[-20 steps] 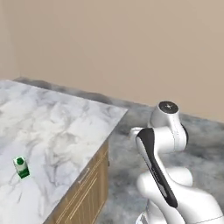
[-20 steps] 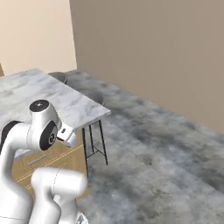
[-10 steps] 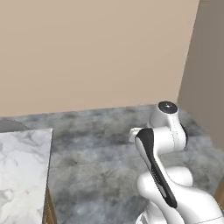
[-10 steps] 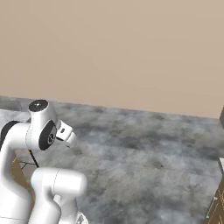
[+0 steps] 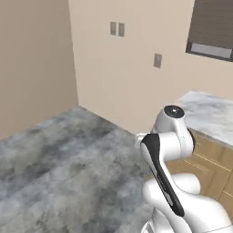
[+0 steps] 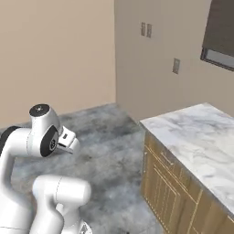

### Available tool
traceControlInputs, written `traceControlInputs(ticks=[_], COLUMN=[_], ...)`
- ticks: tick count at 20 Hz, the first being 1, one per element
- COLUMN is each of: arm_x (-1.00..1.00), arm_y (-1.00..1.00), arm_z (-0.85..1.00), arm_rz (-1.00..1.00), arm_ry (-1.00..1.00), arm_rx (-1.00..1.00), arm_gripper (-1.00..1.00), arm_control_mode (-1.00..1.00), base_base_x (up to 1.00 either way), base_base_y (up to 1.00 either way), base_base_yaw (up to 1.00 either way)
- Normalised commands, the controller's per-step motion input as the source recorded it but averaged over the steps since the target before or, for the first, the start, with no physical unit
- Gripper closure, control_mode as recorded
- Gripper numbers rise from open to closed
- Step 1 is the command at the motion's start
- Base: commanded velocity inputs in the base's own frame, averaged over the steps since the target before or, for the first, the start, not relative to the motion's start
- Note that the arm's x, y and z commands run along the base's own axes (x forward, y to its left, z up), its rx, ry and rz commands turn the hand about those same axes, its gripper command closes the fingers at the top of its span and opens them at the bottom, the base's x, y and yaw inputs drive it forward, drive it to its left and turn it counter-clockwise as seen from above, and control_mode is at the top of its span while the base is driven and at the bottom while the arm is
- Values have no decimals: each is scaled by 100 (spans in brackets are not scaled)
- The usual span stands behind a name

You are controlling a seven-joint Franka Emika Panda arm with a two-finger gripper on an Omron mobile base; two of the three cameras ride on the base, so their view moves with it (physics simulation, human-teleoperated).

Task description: Move the drinks to the dining counter.

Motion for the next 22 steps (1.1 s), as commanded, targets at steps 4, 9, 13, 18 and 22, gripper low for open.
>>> traceControlInputs(ticks=[4,9,13,18,22], arm_x=[0,0,0,0,0], arm_y=[0,0,0,0,0], arm_z=[0,0,0,0,0], arm_rz=[0,0,0,0,0], arm_ry=[0,0,0,0,0], arm_rx=[0,0,0,0,0], arm_gripper=[-100,-100,-100,-100,-100], arm_control_mode=[100,100,100,100,100], base_base_x=[0,0,47,83,6], base_base_y=[0,0,-19,-95,-100], base_base_yaw=[-100,-100,-75,17,13])
